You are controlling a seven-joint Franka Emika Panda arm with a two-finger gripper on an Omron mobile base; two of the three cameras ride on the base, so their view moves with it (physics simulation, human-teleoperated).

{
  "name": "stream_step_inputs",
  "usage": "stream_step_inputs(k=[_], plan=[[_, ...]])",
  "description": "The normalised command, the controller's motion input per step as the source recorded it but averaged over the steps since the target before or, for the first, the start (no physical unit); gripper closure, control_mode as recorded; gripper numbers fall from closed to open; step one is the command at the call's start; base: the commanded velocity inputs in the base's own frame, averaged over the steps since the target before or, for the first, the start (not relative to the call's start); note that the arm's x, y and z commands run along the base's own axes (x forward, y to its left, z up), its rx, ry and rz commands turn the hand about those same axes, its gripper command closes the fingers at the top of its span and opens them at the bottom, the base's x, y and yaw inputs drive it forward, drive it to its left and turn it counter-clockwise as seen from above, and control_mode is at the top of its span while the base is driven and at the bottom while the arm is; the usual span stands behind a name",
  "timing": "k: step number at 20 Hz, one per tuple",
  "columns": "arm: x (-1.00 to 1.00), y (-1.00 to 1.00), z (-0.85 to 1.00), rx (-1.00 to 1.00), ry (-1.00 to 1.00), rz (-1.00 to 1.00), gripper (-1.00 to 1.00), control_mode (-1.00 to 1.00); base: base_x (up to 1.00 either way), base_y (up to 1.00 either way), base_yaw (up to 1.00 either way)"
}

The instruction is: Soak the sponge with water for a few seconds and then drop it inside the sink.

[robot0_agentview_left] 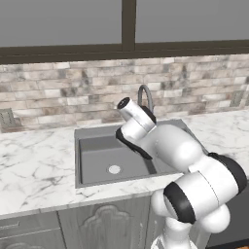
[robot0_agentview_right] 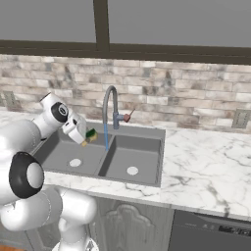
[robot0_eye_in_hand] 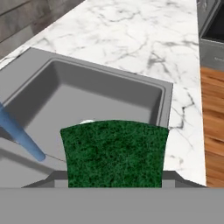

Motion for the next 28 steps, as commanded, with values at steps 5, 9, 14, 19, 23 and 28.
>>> stream_step_inputs(k=[5,9,14,19,23,28], plan=[[0.00,0.00,-0.23,0.00,-0.01,0.00,1.00,-1.00,0.00,0.00,0.00],[0.00,0.00,-0.21,0.00,0.00,0.00,1.00,-1.00,0.00,0.00,0.00],[0.00,0.00,-0.06,0.00,0.00,0.00,1.00,-1.00,0.00,0.00,0.00],[0.03,0.00,0.00,0.00,0.00,0.00,1.00,-1.00,0.00,0.00,0.00],[0.29,0.00,-0.04,0.00,0.00,0.00,1.00,-1.00,0.00,0.00,0.00],[0.33,0.00,-0.04,0.00,0.00,0.00,1.00,-1.00,0.00,0.00,0.00]])
